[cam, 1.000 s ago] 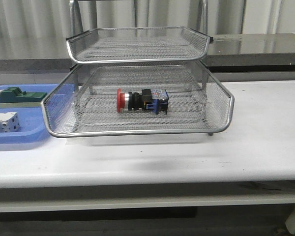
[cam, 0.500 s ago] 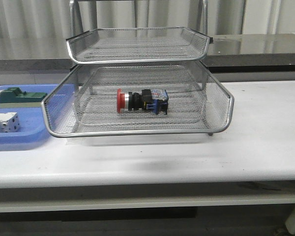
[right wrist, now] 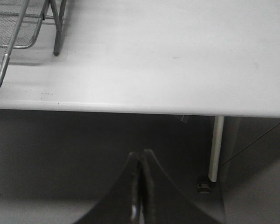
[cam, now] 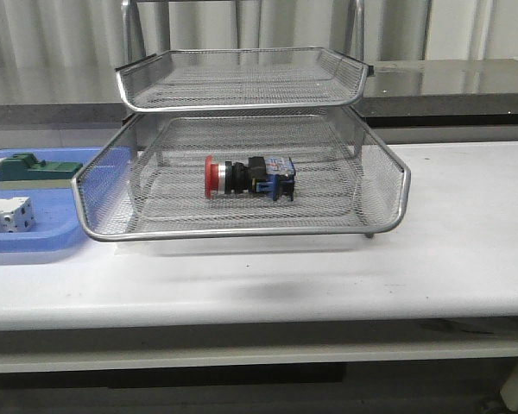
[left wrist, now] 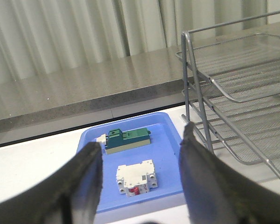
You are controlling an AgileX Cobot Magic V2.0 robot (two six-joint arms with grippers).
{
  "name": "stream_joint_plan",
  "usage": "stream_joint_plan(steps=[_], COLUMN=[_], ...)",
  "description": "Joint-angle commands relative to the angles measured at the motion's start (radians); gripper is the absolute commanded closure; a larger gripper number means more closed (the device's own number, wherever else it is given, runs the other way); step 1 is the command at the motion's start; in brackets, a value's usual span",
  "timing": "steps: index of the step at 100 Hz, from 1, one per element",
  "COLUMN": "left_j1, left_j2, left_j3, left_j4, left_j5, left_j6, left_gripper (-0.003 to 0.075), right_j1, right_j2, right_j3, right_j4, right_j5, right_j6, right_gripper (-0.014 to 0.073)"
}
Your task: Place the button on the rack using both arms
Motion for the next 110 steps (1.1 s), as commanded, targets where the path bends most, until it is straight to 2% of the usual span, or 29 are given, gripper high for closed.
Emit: stream_joint_plan(steps=[1, 17, 82, 110], left_j1=[0.001, 0.001, 0.001, 0.001], left_j2=[0.011, 0.011, 0.011, 0.011], left_j3=[-0.027, -0.027, -0.027, -0.027], left_j4=[-0.018, -0.018, -0.018, -0.018], left_j5=[-0.092, -0.101, -0.101, -0.101], left_j6=[-0.01, -0.01, -0.01, -0.01], left_gripper=[0.0494, 0.0743, 0.0741, 0.0741], right_j1=[-0.007, -0.007, -0.007, -0.007], right_j2=[0.006, 0.006, 0.006, 0.038], right_j3=[-0.032, -0.032, -0.032, -0.032], right_j4=[-0.016, -0.016, -0.016, 0.048], right_j5=[-0.062, -0.062, -0.067, -0.201], right_j6=[-0.006, -0.006, -0.006, -0.006], right_gripper=[0.066, 0.066, 0.066, 0.0659])
